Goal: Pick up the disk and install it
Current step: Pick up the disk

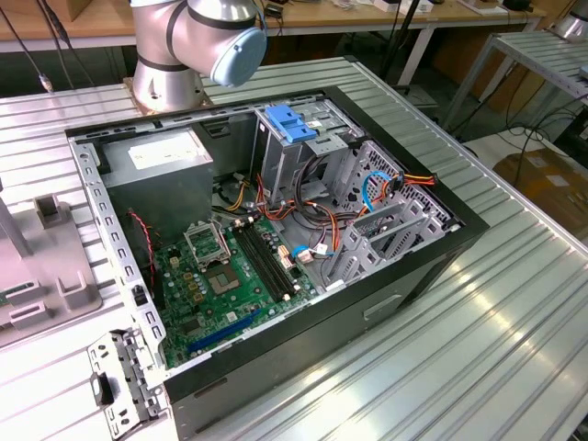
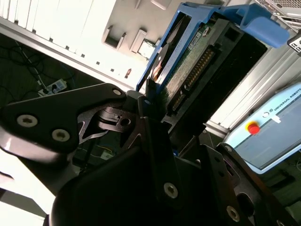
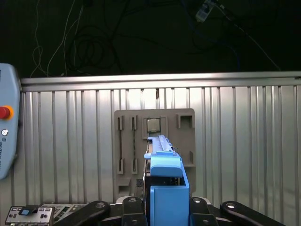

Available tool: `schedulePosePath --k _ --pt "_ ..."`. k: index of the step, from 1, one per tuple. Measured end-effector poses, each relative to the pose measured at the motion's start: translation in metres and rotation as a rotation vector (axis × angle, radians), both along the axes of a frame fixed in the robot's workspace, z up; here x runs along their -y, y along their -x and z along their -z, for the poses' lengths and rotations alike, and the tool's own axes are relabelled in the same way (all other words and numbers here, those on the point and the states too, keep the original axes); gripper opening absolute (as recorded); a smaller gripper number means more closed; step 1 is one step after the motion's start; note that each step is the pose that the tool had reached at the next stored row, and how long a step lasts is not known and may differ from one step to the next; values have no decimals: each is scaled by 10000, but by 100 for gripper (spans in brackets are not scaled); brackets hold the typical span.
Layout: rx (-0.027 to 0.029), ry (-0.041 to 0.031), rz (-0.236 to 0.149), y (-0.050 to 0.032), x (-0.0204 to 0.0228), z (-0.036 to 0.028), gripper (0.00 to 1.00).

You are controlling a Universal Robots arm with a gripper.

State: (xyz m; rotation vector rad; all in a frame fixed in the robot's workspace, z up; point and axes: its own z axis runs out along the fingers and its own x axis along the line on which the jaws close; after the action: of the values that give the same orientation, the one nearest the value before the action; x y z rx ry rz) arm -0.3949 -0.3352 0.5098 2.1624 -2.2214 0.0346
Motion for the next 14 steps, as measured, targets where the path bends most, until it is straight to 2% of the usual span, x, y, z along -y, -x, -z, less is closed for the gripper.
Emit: schedulePosePath --k 14 --pt "0 0 0 -67 4 0 36"
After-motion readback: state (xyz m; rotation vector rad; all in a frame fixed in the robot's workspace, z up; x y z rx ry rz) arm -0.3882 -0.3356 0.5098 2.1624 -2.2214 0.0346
